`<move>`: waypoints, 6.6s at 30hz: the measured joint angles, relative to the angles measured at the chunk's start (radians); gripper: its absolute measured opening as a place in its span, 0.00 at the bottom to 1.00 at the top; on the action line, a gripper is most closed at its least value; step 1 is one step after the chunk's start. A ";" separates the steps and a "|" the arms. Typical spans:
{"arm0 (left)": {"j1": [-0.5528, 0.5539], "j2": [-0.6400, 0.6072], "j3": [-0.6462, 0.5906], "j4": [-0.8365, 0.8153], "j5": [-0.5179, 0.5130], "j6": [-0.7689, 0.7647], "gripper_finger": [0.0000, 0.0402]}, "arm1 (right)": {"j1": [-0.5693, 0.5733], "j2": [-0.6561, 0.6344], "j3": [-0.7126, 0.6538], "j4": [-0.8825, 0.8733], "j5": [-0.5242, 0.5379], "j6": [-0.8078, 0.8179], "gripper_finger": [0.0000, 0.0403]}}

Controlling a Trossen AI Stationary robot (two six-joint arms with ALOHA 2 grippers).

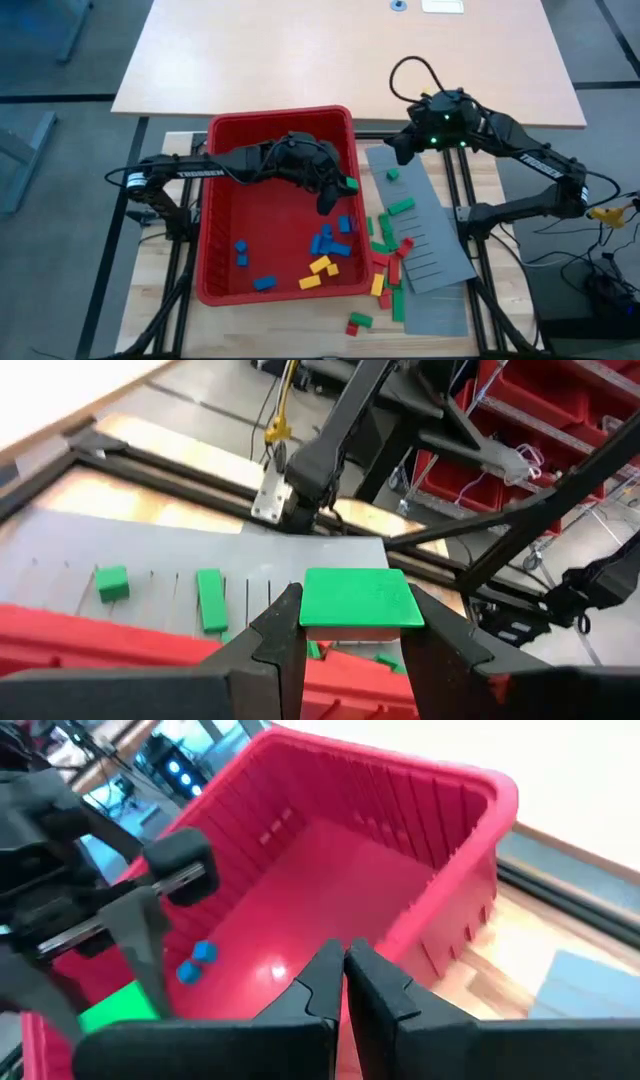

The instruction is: Sort blocks

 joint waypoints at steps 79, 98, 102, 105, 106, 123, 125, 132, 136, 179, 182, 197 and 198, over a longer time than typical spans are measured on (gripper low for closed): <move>-0.038 0.210 0.000 0.088 0.063 -0.023 0.28 | -0.056 0.091 -0.001 0.069 -0.226 -0.003 0.00; -0.039 0.230 0.000 0.083 0.104 -0.014 0.85 | -0.056 0.093 -0.001 0.069 -0.226 -0.018 0.00; -0.038 0.206 0.000 0.061 0.100 -0.002 0.87 | -0.056 0.093 -0.001 0.069 -0.226 -0.030 0.00; -0.036 0.170 0.009 0.055 0.100 0.009 0.84 | -0.056 0.094 -0.001 0.069 -0.226 -0.037 0.00; -0.035 0.152 0.011 0.056 0.100 0.011 0.83 | -0.056 0.093 -0.001 0.069 -0.226 -0.039 0.00; 0.028 -0.048 0.013 -0.656 -0.007 0.221 0.78 | -0.056 0.094 -0.001 0.069 -0.210 -0.077 0.00; 0.030 -0.059 0.010 -0.756 -0.017 0.225 0.78 | -0.056 0.094 -0.001 0.068 -0.210 -0.083 0.00; 0.030 -0.105 -0.104 -0.908 -0.067 0.208 0.78 | -0.056 0.094 -0.001 0.069 -0.210 -0.088 0.00; 0.030 -0.169 -0.230 -0.892 -0.063 0.158 0.78 | -0.056 0.094 -0.001 0.069 -0.209 -0.092 0.00; -0.099 -0.167 -0.765 -0.850 0.159 0.009 0.78 | -0.057 0.094 -0.001 0.070 -0.208 -0.093 0.00; -0.099 -0.127 -0.765 -0.824 0.161 -0.006 0.78 | -0.056 0.094 -0.001 0.070 -0.208 -0.092 0.00; -0.099 0.032 -0.767 -0.807 0.161 -0.098 0.78 | -0.057 0.094 -0.002 0.070 -0.208 -0.092 0.00; -0.099 0.033 -0.767 -0.806 0.161 -0.099 0.77 | -0.057 0.094 -0.002 0.070 -0.208 -0.092 0.00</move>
